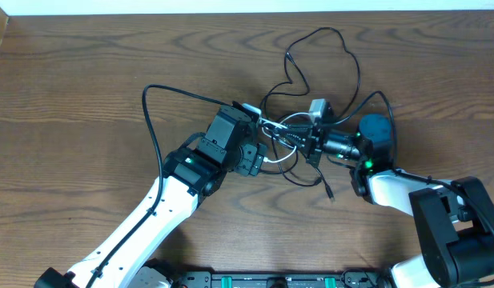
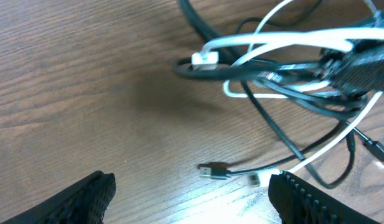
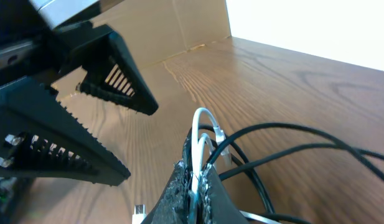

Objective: Untangle cables

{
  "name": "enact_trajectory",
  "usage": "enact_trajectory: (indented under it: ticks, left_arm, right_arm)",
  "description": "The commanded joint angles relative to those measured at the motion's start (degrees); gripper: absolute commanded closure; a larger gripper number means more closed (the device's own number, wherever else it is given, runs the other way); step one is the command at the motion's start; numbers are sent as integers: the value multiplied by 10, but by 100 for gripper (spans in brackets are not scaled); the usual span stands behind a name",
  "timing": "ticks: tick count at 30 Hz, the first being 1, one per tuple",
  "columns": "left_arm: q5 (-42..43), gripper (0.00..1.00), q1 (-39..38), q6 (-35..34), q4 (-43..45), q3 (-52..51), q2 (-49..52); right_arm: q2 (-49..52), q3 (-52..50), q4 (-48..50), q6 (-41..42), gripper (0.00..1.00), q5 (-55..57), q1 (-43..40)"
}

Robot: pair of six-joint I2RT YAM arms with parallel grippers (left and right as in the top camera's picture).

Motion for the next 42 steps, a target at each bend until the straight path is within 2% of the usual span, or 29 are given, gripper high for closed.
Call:
enact_trajectory:
  ticks: [1,5,6,9,10,13,14,16,18,23,26,31,34,35,36,39,42]
  left_arm:
    - [-1,16,2,-5,-1,5,4]
    - [-1,16,2,-5,-1,5,4]
    - [-1,16,2,-5,-1,5,4]
    - [-1,16,2,-5,-1,5,4]
    - [-1,16,2,-5,-1,5,4]
    - [-1,16,2,-5,-1,5,4]
    - [-1,16,2,-5,-1,5,4]
    - [-1,16,2,-5,-1,5,4]
    - [-1,16,2,-5,-1,5,4]
    - [-1,16,2,-5,-1,5,4]
    - [-1,16,2,-5,-1,5,4]
    - [-1,16,2,-5,-1,5,4]
    - [-1,16,2,-5,-1,5,4]
    - [-1,16,2,-5,-1,5,4]
    - [-1,16,2,-5,-1,5,4]
    - [-1,16,2,-5,-1,5,4]
    - [-1,16,2,-5,-1,5,4]
  right_arm:
    - [3,2,-1,81,99,-15,-30]
    - [3,2,-1,164,99,-15,-70]
    - [3,2,-4,208,99,-15,-89]
    - [3,2,-26,250,98,-15,-110]
    - [3,2,-44,250,94,-15,-116]
    - [3,2,-105,217,83,-14,-125]
    - [3,2,-142,168,75,-14,-126]
    - [3,2,-173,125,56,-12,-126]
    - [3,2,-186,110,52,-6,-126]
    - [3,2,-181,111,43,-4,-126]
    - [3,2,-176,110,42,-7,-125]
    - [3,2,-159,107,54,-13,-111]
    - [3,2,-158,53,56,-12,-92]
    - [3,2,-161,22,55,-10,-83]
    - [3,2,-179,-17,48,15,-68]
    - [3,2,-218,-38,35,98,-49]
    - [3,2,-240,-37,33,169,-43]
